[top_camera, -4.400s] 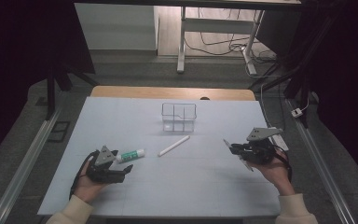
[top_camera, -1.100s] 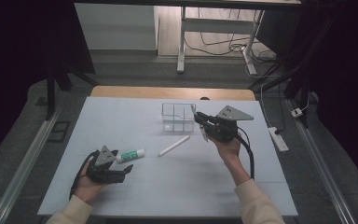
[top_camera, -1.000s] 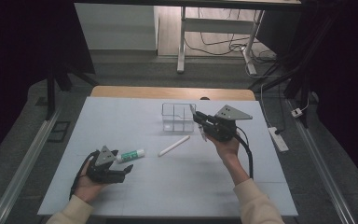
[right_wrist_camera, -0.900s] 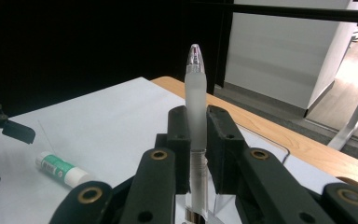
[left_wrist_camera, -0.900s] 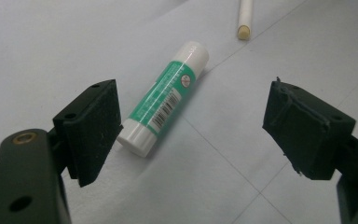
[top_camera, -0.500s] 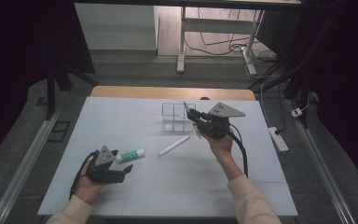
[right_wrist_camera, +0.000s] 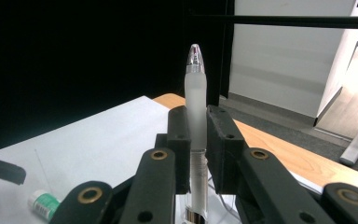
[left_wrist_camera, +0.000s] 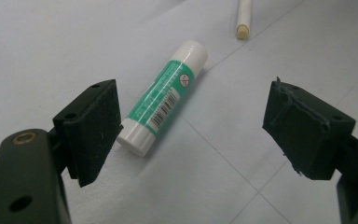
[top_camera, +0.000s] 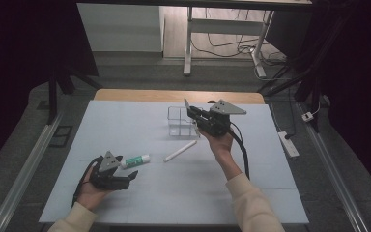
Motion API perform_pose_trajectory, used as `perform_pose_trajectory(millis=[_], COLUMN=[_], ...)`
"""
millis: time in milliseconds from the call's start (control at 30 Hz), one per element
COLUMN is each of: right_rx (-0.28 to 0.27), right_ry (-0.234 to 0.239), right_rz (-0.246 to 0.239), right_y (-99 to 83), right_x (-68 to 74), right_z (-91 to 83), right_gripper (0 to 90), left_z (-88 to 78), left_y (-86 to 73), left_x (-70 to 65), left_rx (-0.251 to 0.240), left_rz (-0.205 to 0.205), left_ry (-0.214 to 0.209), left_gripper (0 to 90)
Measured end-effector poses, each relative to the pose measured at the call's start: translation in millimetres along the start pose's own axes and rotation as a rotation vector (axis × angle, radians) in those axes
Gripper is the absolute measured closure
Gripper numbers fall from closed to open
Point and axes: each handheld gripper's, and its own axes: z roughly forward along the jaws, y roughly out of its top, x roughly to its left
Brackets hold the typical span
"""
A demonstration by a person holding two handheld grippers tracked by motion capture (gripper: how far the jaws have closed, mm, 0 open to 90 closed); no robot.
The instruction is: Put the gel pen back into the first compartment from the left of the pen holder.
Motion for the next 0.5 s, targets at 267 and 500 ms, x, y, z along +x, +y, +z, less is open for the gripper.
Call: perform_pose_trajectory(millis=[267,500], right_rx=[0.004,-0.005], right_ry=[-0.01,-0.019], right_rz=[0.014,0.026], right_y=[3.6,8.1], right_x=[-2.6,-3.0], right_z=[10.9,17.5], right_gripper=[79.6,79.6], left_z=[-0.2,-0.2], left_y=[0.2,0.2], left_x=[-0.2,-0.2], left_rx=[-0.001,-0.002], left_rz=[-0.001,-0.003], left_ry=[-0.002,-0.002], left_gripper=[19.6,19.6])
